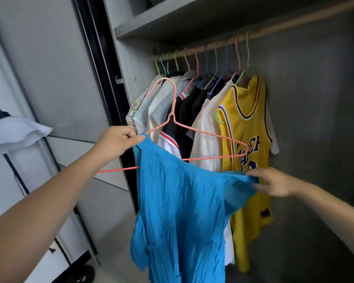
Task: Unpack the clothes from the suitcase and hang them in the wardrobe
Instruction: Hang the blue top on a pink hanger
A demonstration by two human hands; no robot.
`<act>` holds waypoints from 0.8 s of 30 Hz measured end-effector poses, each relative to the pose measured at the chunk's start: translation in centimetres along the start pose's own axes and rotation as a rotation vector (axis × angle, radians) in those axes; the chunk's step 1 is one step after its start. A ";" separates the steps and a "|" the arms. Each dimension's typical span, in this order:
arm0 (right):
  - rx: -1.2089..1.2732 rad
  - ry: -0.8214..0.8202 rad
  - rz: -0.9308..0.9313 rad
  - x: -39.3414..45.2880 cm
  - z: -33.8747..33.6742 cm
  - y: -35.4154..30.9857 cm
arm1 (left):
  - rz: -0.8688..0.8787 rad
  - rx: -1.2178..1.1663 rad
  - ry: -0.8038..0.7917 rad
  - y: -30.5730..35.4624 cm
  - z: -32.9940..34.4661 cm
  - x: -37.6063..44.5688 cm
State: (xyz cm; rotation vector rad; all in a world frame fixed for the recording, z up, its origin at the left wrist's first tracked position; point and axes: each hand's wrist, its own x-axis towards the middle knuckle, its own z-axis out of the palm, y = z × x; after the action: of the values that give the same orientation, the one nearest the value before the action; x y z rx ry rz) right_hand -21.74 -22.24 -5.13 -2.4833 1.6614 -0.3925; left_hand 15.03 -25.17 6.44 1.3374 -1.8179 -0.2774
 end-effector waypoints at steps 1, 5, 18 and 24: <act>-0.024 0.031 -0.011 -0.3 -0.8 0.0 | 0.009 -0.021 -0.026 -0.4 -0.3 -0.1; -0.149 0.034 -0.046 -0.9 -3.0 -0.3 | 0.032 -0.074 -0.109 -1.1 -0.7 -0.3; -0.233 0.175 -0.099 -1.7 -5.0 0.7 | 0.036 -0.005 -0.156 -2.2 1.5 1.5; -0.394 0.123 -0.089 -3.9 -5.7 0.2 | 0.113 0.136 -0.216 -1.4 2.6 2.5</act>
State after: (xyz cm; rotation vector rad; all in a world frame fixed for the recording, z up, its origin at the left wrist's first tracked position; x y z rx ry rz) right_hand -24.95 -18.50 -0.27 -2.8739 1.8329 -0.2500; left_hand 13.85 -28.68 5.21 1.3332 -2.1179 -0.2486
